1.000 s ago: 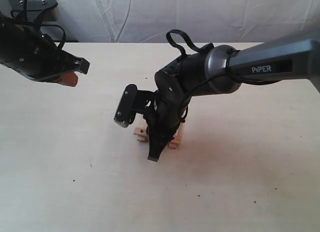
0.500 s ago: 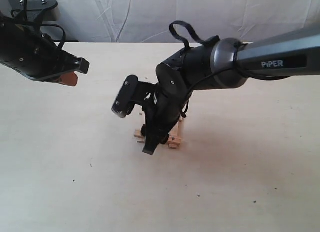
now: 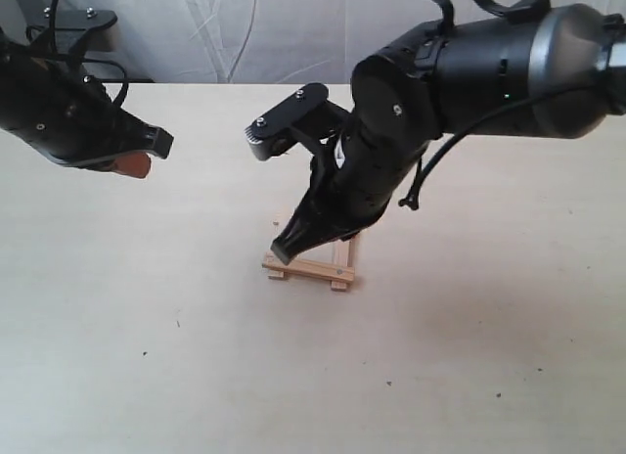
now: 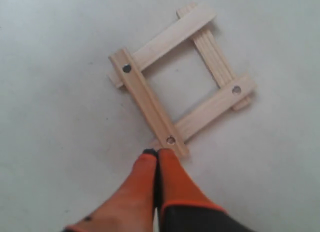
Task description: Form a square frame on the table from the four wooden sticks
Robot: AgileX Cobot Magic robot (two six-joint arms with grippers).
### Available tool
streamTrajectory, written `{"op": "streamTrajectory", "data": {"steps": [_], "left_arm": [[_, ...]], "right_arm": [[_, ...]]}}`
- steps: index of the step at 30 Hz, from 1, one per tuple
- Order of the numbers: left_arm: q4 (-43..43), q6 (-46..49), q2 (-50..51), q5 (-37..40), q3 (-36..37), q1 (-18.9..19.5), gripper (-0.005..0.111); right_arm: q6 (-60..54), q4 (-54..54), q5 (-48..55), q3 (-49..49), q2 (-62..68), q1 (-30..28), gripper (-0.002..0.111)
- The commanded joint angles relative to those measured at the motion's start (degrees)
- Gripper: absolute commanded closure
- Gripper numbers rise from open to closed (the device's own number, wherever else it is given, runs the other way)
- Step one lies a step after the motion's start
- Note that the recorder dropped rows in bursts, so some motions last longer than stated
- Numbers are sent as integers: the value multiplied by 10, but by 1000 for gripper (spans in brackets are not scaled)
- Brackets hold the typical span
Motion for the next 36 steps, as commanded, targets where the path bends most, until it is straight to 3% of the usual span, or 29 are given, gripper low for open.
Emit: {"op": "streamTrajectory", "data": {"steps": [1,7,13,28,36], "left_arm": [[3,2,-14,-26,29,-23,107],[57,-18,-82,-43,51,-79,107],[145,-125,-184,-70,100,-86,107],[145,-142,-571,-204,296,-86,107],[149,-142,-644,-196,297,-85,107]], "right_arm": [[32,32,4,51,-51,-64,108],[32,80,1,141,-160,-183,108],[34,68,-12,220,-309,-247,108],[20,37,-164,375,-686,-253,108],[20,38,-164,376,-735,-253,108]]}}
